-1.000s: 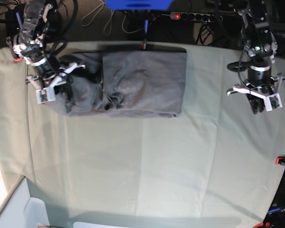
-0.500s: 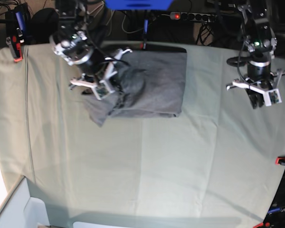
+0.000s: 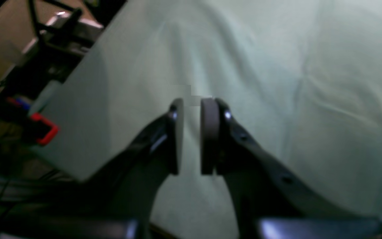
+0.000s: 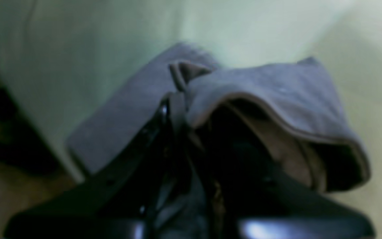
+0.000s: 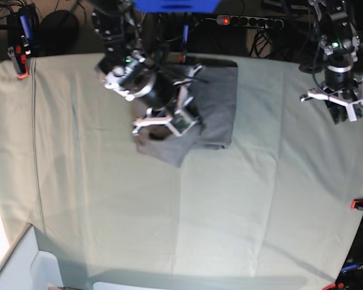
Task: Layout the t-shirt on the table in an organized manner, then fold the t-shirt properly
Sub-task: 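Fold the held end with the right gripper over onto the folded half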
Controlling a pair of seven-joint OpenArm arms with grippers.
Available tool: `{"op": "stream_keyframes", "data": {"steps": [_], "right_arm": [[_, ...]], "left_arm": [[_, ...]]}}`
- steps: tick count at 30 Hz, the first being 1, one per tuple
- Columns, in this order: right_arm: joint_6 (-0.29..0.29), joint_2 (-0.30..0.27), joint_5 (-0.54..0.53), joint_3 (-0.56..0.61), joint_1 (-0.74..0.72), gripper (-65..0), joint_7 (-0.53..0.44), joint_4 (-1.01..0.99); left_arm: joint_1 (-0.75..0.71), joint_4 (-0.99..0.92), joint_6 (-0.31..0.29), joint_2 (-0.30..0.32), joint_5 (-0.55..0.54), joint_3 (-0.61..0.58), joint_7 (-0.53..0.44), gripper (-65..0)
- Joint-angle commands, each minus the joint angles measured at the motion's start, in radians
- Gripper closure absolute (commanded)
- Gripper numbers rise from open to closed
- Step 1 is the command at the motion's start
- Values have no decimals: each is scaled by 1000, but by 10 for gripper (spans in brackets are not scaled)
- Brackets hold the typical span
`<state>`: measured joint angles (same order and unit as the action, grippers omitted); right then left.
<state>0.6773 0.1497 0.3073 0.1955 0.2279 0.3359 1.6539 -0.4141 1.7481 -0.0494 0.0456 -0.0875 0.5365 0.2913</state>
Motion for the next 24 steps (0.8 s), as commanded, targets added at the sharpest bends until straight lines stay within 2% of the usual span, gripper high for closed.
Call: {"op": "stream_keyframes", "data": {"steps": [1,9,11,14,17,20,24], "right_arm": [[21,7,-18,15,-18,0,-30,-5],[21,7,-18,68,-75,-5,-30,-108],[21,7,-18,74,-74,-66,-30,-100],[21,4,-18,134,-66,-201,-30,-76],[21,-29,-18,157,-17,-311,-36,12],[21,-32,-18,147,32,-347,-31,125],[21,-48,-18,55,46,-346,-31,191]], "left_arm": [[1,19,9,7,2,17,-20,-92],[-18,17,9,10,2,30,-20,-92],[-18,11,9,9,2,30,-20,-92],[-15,6,9,10,2,30,-20,-92],[-10,6,9,10,2,30,-20,-92],[-1,6,9,10,2,30,-20,-92],[19,5,9,6,2,27,-20,-92]]}}
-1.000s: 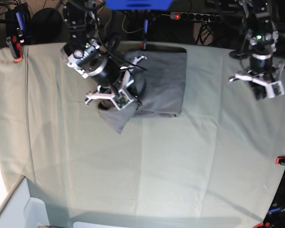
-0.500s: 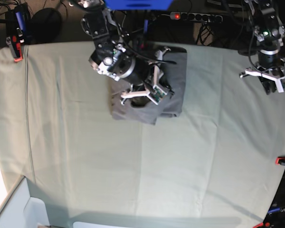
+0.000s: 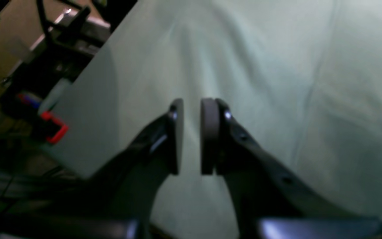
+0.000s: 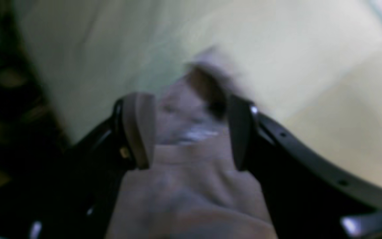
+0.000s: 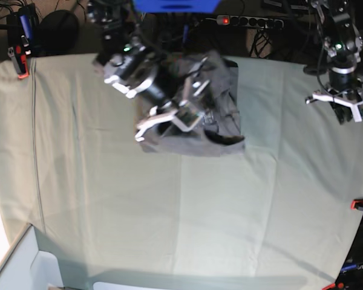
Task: Layout the t-shirt on the table in an organized manner, then fold the t-shirt properly
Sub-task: 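Fold the held end with the right gripper over onto the folded half, then grasp the folded bundle's edges with both grippers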
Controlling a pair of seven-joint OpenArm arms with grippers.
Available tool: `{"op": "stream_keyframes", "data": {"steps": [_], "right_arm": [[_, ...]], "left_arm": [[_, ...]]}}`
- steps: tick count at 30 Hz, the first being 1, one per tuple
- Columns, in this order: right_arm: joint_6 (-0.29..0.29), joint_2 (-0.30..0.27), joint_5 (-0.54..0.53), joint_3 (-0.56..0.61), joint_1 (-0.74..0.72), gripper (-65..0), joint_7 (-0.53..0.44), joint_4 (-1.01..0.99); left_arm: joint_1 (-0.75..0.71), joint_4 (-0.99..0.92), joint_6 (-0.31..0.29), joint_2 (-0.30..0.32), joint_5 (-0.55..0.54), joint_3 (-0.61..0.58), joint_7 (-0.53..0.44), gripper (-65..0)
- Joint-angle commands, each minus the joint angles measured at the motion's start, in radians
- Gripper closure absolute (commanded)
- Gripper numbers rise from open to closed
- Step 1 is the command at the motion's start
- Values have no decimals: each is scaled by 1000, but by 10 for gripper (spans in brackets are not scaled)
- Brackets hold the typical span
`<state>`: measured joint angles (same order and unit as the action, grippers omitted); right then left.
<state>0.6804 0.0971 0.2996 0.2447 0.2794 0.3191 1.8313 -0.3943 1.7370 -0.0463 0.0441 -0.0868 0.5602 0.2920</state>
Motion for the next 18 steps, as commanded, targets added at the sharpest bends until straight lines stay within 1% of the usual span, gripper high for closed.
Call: {"op": "stream_keyframes", "data": {"steps": [1,3,6,12,13,14,16,18], "right_arm": [[18,5,-10,-25,-9,-342,-15,9],[18,3,-10,-91,-9,-327,-16,-14],[18,3,-10,-143,-9,-298,-18,-49],[18,2,-10,-155,13,-286,-15,-63],[18,2,-10,-156,17,-286,-16,-63],[18,2,-10,-156,21,-286,-16,-61],[18,-7,-10,-169,21,-286,-16,-61],[18,-15,-10,-195,19,-286,-16,-60]], "left_arm": [[-1,16,6,7,2,2,-21,-92],[-1,16,6,6,2,-1,-21,-92],[2,13,6,4,0,-2,-21,-92],[4,-13,6,3,0,-73,-20,-95],[-2,-9,6,0,-3,-90,-20,-96],[-18,-2,6,-17,-18,-111,-20,-96],[-36,8,6,-40,-70,-145,-20,-116],[-51,24,6,-52,-127,-177,-18,-167]]}}
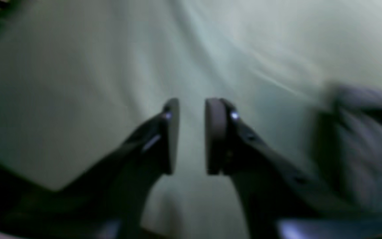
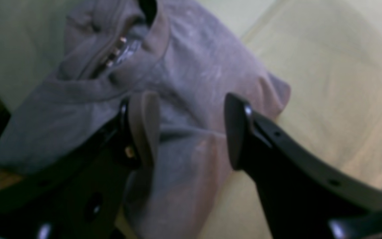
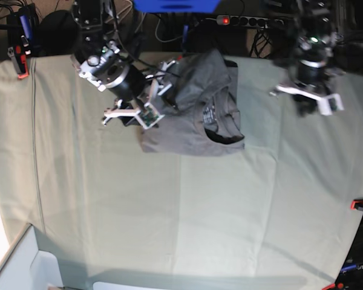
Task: Layout the t-shirt on the table in an organized manner, then fold the t-shirt properly
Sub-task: 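Grasp the folded bundle's edges with both grippers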
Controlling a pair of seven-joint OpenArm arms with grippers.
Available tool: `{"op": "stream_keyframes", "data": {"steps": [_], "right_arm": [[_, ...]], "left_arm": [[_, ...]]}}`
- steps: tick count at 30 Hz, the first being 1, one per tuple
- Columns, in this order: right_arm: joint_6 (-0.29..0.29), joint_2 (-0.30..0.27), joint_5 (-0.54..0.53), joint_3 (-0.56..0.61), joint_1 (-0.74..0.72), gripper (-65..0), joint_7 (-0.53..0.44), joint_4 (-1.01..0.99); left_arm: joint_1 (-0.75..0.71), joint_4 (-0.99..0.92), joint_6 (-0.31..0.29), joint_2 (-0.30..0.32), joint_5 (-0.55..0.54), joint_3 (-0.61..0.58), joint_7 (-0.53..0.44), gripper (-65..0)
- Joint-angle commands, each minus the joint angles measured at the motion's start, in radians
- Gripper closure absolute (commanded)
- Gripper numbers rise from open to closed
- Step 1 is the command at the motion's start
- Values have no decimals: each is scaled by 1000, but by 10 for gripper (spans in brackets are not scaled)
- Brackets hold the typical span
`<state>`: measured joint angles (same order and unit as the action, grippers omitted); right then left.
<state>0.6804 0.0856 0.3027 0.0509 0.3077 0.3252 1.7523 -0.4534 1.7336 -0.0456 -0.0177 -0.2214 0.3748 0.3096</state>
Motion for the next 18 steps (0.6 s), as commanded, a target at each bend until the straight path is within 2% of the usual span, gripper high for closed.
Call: {"op": "stream_keyframes", "data": {"steps": [1,4,5,10,13,18], "right_arm": [[18,-7,-13,-15,-11,-286,-22,19],[18,-8,-13,-58,-15,-286,-24,21],[18,-8,-13,-73,-15,-286,-24,21],[18,-8,-13,-104,-17,-286,-24,22],[18,-8,-13,-104,-17,-286,-22,22],[18,-8,-13,-104,-9,-286,-21,22]], "left_arm": [[-6,33,8,5,-23,-17,-36,-210],[-61,64,13,-14,-103,-86,-36,-305],[-86,76,14,-15,-123,-118,-36,-316],[-150,85,14,-41,-174,-231,-40,-319],[-150,61,14,-64,-169,-250,-39,-319],[-110,-28,14,-69,-177,-250,-37,-319]]}}
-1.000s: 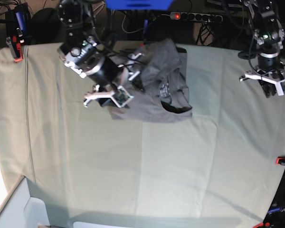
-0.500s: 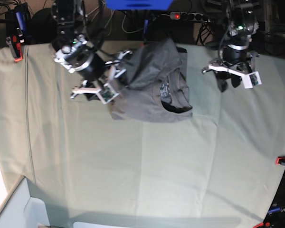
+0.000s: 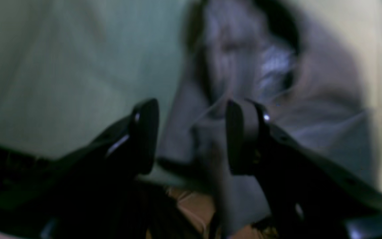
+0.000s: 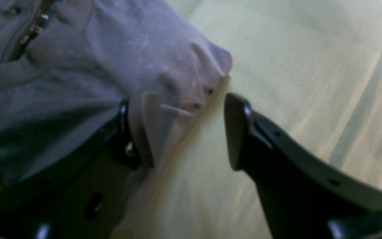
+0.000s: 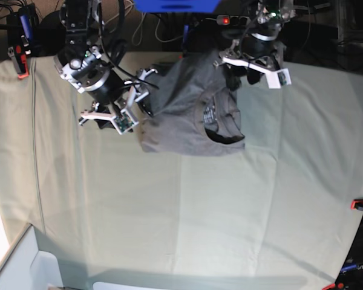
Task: Layout the t-shirt on the table in an organized manner, then fold the t-shirt properly
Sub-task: 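Grasp the folded bundle's edges with both grippers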
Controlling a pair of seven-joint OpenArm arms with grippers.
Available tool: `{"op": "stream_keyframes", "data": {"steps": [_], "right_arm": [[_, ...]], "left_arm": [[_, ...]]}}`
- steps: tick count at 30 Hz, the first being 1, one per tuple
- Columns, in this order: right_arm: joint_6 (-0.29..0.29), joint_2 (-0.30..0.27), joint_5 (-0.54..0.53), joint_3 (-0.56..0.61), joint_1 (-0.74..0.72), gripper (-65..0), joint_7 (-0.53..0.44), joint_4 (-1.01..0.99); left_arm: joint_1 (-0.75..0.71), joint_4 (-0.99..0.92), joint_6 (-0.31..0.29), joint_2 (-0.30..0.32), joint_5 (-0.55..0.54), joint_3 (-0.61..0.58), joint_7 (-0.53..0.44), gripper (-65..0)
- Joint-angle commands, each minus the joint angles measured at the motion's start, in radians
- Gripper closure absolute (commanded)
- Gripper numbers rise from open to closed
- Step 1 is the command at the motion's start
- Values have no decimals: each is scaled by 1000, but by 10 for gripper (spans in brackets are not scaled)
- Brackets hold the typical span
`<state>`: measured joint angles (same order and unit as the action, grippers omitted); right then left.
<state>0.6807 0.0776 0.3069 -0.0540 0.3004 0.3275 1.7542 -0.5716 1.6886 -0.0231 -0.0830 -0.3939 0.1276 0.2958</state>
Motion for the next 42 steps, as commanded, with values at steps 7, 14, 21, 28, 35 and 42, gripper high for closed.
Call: {"op": "stream_keyframes", "data": {"steps": [7,14,21,28,35,42], "right_arm": [[17,0,-18,1,1,-286,-23,19],[17,0,-18,1,3,-286,-23,17],[17,-2,-18,1,3,-286,-23,17],[17,-15,-18,3,1,-286,-23,17],[17,-15,-18,3,0,-286,-23,17],[17,-15,-18,3,-2,-286,-23,17]], "left_arm": [[49,-77,-8,5,-4,-59,-23,-319],[68,-77,-8,5,-3,-116,-23,-318],[94,-109,-8,-2,-4,-116,-23,-316],[97,-127,-15,-1,-4,-116,-23,-154],[91,-114,-15,7,-4,-108,-23,0],[89,-41,-10,76,-6,-108,-23,0]]}}
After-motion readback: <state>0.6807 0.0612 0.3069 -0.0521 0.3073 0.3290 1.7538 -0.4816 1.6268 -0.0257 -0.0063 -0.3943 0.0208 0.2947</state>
